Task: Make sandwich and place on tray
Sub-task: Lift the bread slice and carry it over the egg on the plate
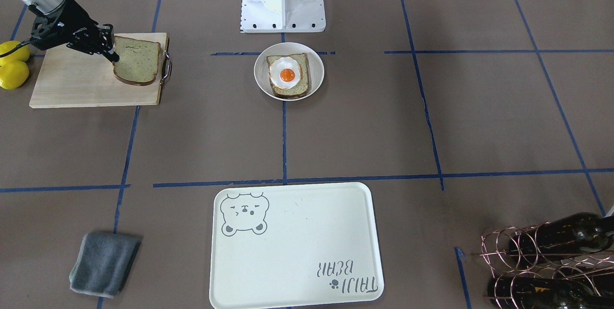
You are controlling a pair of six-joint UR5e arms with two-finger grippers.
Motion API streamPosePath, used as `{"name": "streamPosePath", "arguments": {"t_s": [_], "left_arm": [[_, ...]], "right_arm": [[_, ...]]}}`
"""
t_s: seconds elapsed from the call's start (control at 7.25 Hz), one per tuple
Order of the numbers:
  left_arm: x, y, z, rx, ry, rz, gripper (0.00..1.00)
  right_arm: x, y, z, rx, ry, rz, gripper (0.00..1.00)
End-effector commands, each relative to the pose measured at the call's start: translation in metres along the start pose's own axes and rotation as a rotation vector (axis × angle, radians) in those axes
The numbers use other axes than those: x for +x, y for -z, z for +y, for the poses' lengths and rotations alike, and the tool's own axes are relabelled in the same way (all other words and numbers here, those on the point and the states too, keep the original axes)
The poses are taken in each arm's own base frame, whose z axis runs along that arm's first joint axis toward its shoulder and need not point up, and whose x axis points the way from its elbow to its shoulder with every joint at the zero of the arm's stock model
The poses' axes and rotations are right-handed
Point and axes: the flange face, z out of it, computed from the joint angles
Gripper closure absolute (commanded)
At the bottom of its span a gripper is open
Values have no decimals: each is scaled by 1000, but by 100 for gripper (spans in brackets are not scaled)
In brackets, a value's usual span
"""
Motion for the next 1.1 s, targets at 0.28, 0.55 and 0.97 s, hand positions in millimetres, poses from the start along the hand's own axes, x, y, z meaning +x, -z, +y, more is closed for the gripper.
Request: {"name": "streamPosePath", "arguments": {"t_s": [0.28, 0.55, 0.97], "left_arm": [[0, 0, 0, 1, 1, 0, 0], [0, 0, 0, 1, -2, 0, 0], [0, 0, 0, 1, -2, 0, 0]], "right_arm": [[-120, -9, -43, 32, -41, -212, 100], [-216, -31, -79, 28, -44, -209, 100], [-336, -92, -78, 22, -29, -180, 100]]}}
